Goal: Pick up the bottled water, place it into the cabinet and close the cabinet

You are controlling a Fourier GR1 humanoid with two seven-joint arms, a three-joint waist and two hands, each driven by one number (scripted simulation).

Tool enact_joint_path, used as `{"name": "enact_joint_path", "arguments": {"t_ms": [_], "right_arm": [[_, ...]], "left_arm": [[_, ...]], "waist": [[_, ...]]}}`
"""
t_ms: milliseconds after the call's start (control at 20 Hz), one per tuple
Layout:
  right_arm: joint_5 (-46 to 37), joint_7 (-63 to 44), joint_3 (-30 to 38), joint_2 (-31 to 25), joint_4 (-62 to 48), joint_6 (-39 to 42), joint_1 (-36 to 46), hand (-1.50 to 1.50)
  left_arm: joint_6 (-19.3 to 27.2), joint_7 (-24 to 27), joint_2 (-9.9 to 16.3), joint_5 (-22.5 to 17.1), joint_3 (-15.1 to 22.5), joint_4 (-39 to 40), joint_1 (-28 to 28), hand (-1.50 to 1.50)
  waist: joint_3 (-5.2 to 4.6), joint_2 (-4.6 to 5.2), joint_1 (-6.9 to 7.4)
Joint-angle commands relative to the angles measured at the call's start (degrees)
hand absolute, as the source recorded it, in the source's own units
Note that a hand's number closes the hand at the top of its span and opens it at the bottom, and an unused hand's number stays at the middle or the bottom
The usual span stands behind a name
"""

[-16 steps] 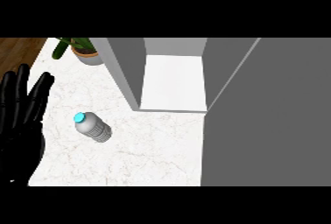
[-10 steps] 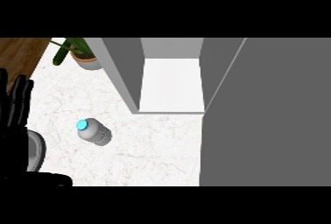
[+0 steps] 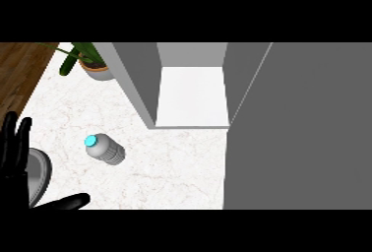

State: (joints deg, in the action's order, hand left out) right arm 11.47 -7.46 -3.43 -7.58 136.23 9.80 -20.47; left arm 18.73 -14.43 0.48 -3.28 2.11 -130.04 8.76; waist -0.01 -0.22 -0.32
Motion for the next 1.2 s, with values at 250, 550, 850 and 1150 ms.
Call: {"name": "enact_joint_path", "arguments": {"t_ms": [250,550,850,1150], "right_arm": [[6.04,1.12,2.77,0.54,9.02,4.44,-11.99,-1.50],[3.08,-4.81,-1.17,1.31,15.06,3.30,-13.87,-1.50],[0.84,3.11,-1.73,3.12,13.83,6.74,-20.24,-1.50],[2.45,5.96,-1.60,1.95,15.64,10.20,-24.94,-1.50]], "left_arm": [[2.40,-1.97,-0.47,3.25,6.53,-8.07,8.80,-1.50],[5.20,-0.24,-0.47,5.00,11.86,-10.41,13.67,-1.50],[4.11,-3.88,0.44,4.92,8.34,-12.17,12.80,-1.50],[4.95,0.07,-0.47,1.85,5.69,-2.94,10.68,-1.50]], "waist": [[0.03,-0.02,-0.17],[-0.04,-0.03,0.09],[0.00,-0.04,-0.35],[-0.05,0.05,-0.81]]}}
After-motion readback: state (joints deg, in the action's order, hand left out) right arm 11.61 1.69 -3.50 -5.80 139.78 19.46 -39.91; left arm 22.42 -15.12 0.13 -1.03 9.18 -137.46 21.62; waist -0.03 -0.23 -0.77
